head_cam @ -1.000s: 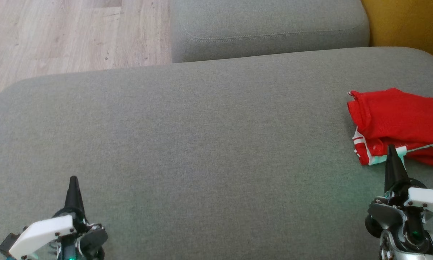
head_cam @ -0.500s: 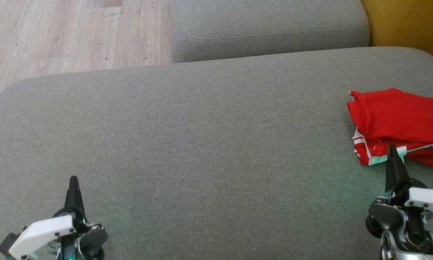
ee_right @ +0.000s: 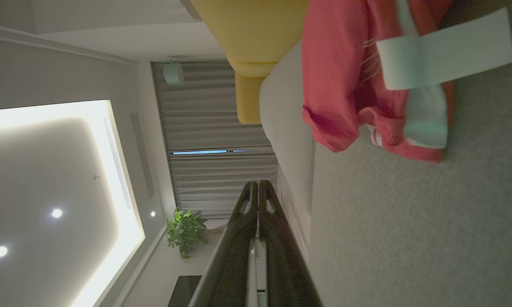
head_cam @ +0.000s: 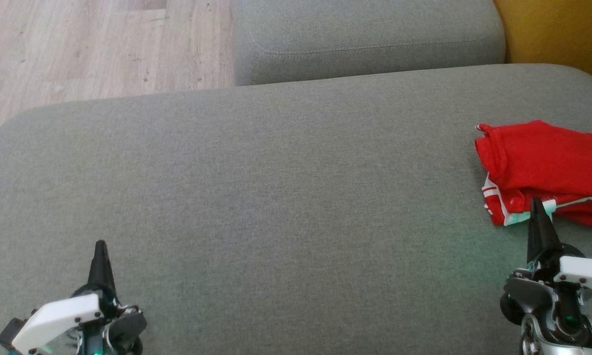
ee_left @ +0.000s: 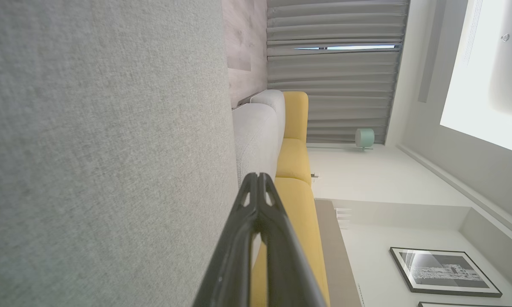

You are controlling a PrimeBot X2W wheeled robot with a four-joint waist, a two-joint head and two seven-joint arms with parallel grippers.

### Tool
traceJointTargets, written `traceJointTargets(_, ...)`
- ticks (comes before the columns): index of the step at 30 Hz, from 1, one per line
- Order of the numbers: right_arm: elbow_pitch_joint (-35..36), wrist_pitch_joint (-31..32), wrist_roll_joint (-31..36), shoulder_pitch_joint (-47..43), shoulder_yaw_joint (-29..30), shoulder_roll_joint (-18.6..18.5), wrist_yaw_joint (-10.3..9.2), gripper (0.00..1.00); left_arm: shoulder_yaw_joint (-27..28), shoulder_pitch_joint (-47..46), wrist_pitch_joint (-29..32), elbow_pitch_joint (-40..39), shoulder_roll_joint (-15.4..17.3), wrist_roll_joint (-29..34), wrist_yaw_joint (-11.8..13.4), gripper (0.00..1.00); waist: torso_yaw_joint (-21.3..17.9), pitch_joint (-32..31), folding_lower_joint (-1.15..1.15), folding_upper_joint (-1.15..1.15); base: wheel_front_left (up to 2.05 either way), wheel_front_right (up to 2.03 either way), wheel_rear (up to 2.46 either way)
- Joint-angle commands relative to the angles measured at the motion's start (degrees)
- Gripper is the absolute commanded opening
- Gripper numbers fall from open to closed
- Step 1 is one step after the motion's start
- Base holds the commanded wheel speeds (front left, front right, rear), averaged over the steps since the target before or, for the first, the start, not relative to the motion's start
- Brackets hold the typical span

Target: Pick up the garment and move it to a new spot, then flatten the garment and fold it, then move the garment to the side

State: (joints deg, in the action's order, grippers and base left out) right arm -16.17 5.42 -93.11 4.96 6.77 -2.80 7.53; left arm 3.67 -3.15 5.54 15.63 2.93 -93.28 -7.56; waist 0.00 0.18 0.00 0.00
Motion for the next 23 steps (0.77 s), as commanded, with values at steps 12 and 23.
traceJointTargets(12,2.18,0.56,0.42,1.16,-0.88,-0.56,-0.04,0.0,2.13,-2.97,0.37,-1.61,0.49,0.52,0.08,0.0,0.0,0.0,0.0,0.0,0.0,0.0,0.0)
traceJointTargets(23,2.17,0.65,0.51,1.17,-0.77,-0.48,-0.04,0.0,2.25,-2.98,0.47,-1.61,0.4,0.62,0.08,0.0,0.0,0.0,0.0,0.0,0.0,0.0,0.0)
